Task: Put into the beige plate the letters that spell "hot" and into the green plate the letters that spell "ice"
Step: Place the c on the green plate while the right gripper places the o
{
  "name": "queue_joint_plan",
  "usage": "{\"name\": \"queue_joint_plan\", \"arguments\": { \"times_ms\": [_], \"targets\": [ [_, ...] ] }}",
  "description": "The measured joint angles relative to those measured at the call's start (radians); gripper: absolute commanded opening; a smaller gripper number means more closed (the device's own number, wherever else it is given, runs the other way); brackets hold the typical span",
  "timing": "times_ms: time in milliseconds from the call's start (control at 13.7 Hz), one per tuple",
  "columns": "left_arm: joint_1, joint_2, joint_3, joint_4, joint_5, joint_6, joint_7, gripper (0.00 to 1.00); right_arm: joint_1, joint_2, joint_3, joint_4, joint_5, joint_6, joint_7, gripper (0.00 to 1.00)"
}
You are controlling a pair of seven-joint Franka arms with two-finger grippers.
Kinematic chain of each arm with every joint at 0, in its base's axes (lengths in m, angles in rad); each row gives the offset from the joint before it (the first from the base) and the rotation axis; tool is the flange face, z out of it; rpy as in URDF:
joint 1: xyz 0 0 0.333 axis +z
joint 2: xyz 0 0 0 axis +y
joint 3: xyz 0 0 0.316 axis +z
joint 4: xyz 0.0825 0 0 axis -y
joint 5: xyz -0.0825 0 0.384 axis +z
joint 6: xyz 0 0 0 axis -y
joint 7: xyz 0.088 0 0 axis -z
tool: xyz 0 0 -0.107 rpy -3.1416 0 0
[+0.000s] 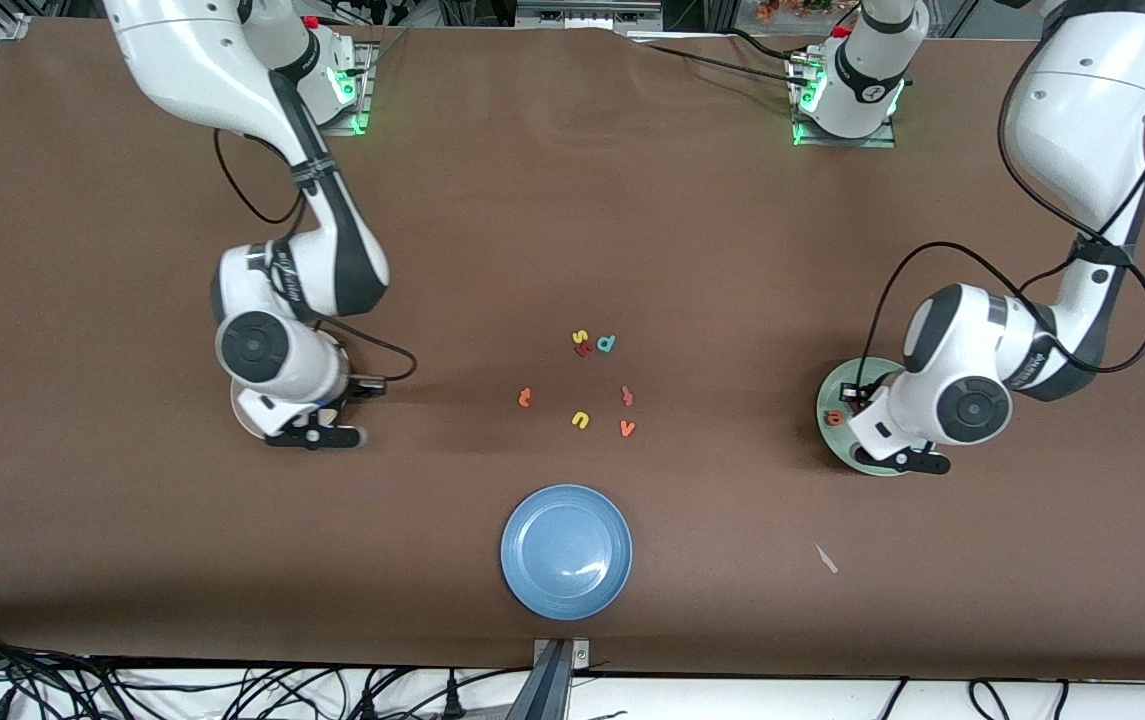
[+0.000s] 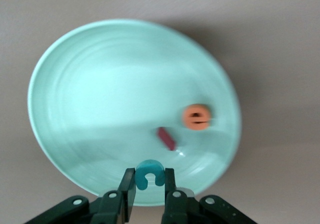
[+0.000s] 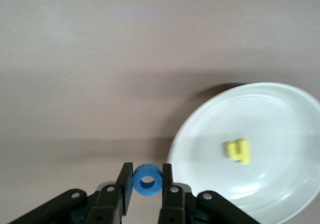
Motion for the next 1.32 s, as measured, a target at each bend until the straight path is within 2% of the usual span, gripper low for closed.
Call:
{"name": "queue_joint_plan", "arguments": {
  "times_ms": [73,146,220,293,366,439,512,732,878,1098,1317],
  "targets": [
    [0.023,0.013,0.002,0.000,0.001,0.001,0.026,0.29,-0.003,-0.029,-0.020,-0.067,0.003,0.053,-0.053,0.16],
    [0.042,0.024,0.002,0.000,0.001,0.002,0.043,0.92,-0.004,-0.051,-0.039,-0.127,0.013,0.103,-0.106,0.17],
    [0.053,0.033,0.002,0.000,0.001,0.004,0.051,1.00,-0.007,-0.065,-0.055,-0.183,0.042,0.152,-0.163,0.18],
    [0.056,0.037,0.001,0.000,0.001,0.004,0.056,1.00,-0.010,-0.073,-0.066,-0.231,0.083,0.201,-0.221,0.21],
    [0.056,0.037,-0.003,0.000,0.000,0.004,0.057,1.00,-0.013,-0.078,-0.073,-0.274,0.129,0.250,-0.269,0.33],
    [0.054,0.037,-0.012,0.002,0.000,0.004,0.057,1.00,-0.016,-0.079,-0.075,-0.304,0.167,0.284,-0.300,0.89],
    [0.051,0.035,-0.021,0.007,0.000,0.004,0.057,1.00,-0.017,-0.080,-0.076,-0.321,0.189,0.300,-0.312,1.00],
    [0.050,-0.010,-0.065,0.037,0.000,-0.009,0.057,1.00,-0.015,-0.094,-0.073,-0.316,0.206,0.273,-0.304,1.00],
    [0.049,-0.086,-0.100,0.061,-0.003,-0.070,0.056,1.00,-0.011,-0.114,-0.060,-0.276,0.210,0.202,-0.245,1.00],
    [0.048,-0.225,-0.127,0.137,-0.062,-0.259,0.055,1.00,0.011,-0.120,-0.003,-0.188,0.211,0.145,-0.054,1.00],
    [0.048,-0.292,-0.156,0.243,-0.082,-0.461,0.057,1.00,0.088,-0.074,0.033,-0.102,0.211,0.144,0.164,1.00]
  ]
}}
